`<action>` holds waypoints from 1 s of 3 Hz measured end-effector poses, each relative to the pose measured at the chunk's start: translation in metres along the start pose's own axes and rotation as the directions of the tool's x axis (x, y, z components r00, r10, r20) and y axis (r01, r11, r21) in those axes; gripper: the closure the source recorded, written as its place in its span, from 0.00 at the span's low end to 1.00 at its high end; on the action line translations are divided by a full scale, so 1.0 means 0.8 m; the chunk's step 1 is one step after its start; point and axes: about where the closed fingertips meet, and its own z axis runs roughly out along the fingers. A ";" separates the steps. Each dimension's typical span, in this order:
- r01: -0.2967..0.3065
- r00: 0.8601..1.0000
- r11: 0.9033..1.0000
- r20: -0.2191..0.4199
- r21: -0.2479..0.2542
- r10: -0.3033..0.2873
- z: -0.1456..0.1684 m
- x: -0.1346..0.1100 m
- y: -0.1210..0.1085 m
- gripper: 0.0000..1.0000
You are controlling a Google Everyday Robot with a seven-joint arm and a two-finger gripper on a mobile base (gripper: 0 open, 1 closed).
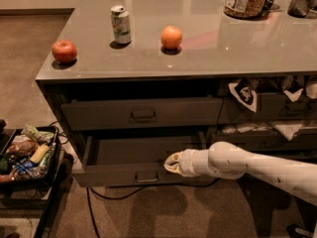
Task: Open middle drawer
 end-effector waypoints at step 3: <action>0.051 0.995 0.999 -0.082 -0.006 -0.051 0.011 0.014 -0.087 1.00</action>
Offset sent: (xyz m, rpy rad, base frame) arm 0.0778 -0.0168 0.0254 -0.1211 -0.0337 0.0047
